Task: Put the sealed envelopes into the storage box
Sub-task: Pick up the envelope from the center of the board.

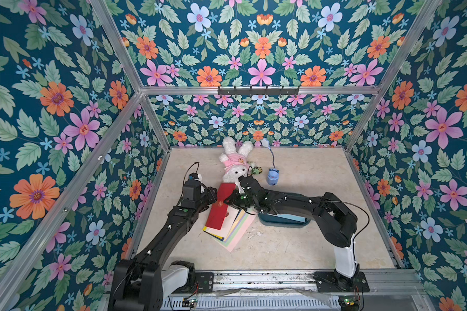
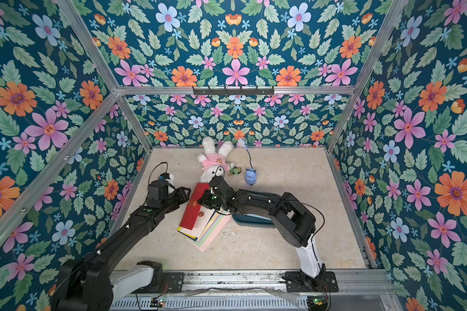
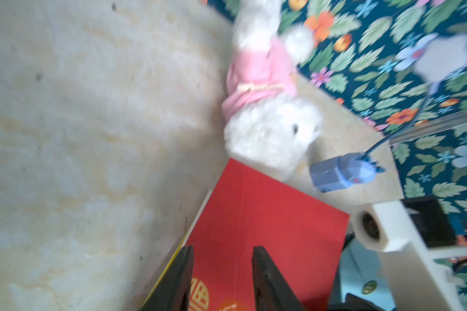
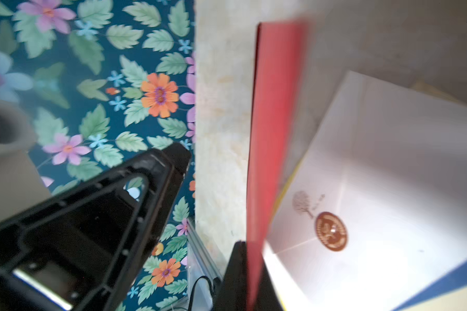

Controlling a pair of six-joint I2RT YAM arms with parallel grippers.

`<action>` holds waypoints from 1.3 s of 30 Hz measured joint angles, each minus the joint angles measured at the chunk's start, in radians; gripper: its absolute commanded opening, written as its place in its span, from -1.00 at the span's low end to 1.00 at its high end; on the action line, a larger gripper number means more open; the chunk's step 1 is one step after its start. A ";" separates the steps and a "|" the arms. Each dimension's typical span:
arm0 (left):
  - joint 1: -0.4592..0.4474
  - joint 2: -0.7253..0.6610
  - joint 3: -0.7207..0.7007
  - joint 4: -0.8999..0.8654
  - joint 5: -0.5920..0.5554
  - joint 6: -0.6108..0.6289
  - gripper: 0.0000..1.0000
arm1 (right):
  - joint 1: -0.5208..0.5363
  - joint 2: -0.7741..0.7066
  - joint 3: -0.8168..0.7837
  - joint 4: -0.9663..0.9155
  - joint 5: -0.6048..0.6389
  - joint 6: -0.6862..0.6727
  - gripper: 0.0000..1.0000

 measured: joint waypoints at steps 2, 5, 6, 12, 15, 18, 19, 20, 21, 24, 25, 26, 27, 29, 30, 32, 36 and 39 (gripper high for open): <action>0.001 -0.077 0.032 -0.035 -0.002 0.022 0.05 | 0.003 -0.056 -0.009 0.005 -0.005 -0.050 -1.00; 0.002 -0.162 0.076 -0.082 0.034 0.063 0.11 | 0.002 -0.172 -0.059 0.026 -0.001 -0.149 -1.00; 0.002 -0.185 0.089 -0.090 0.066 0.083 0.12 | 0.001 -0.214 -0.084 0.047 -0.003 -0.186 -1.00; 0.002 -0.236 0.151 -0.115 0.309 0.159 0.23 | -0.015 -0.466 -0.290 0.216 -0.109 -0.366 -1.00; 0.002 -0.243 0.169 -0.098 0.433 0.164 0.29 | -0.035 -0.562 -0.388 0.287 -0.154 -0.406 -1.00; 0.002 -0.245 0.162 -0.068 0.546 0.141 0.27 | -0.058 -0.624 -0.454 0.354 -0.204 -0.414 -1.00; 0.001 -0.247 0.157 -0.058 0.576 0.128 0.27 | -0.063 -0.636 -0.467 0.372 -0.220 -0.414 -1.00; 0.001 -0.252 0.151 -0.048 0.610 0.119 0.25 | -0.070 -0.651 -0.484 0.396 -0.241 -0.413 -1.00; 0.001 -0.256 0.144 -0.032 0.644 0.114 0.23 | -0.077 -0.664 -0.500 0.415 -0.259 -0.413 -1.00; 0.002 -0.255 0.127 0.017 0.746 0.077 0.11 | -0.097 -0.684 -0.522 0.451 -0.273 -0.412 -1.00; 0.002 -0.255 0.121 0.026 0.769 0.063 0.08 | -0.104 -0.688 -0.526 0.461 -0.277 -0.411 -1.00; 0.002 -0.259 0.113 0.039 0.798 0.058 0.06 | -0.112 -0.692 -0.531 0.472 -0.286 -0.408 -1.00; 0.002 -0.265 0.101 0.055 0.826 0.035 0.05 | -0.118 -0.694 -0.533 0.482 -0.292 -0.408 -1.00; 0.001 -0.278 0.079 0.096 0.871 0.002 -0.10 | -0.121 -0.694 -0.534 0.499 -0.300 -0.405 -1.00; 0.001 -0.282 0.071 0.115 0.892 -0.019 -0.19 | -0.122 -0.693 -0.535 0.507 -0.311 -0.405 -1.00; 0.000 -0.286 0.062 0.139 0.919 -0.042 -0.47 | -0.123 -0.686 -0.534 0.525 -0.326 -0.405 -1.00; -0.001 -0.288 0.066 0.163 0.951 -0.068 -0.85 | -0.126 -0.667 -0.527 0.537 -0.348 -0.401 -1.00; -0.001 -0.277 0.084 0.153 0.964 -0.079 -1.00 | -0.133 -0.660 -0.523 0.535 -0.348 -0.401 -0.43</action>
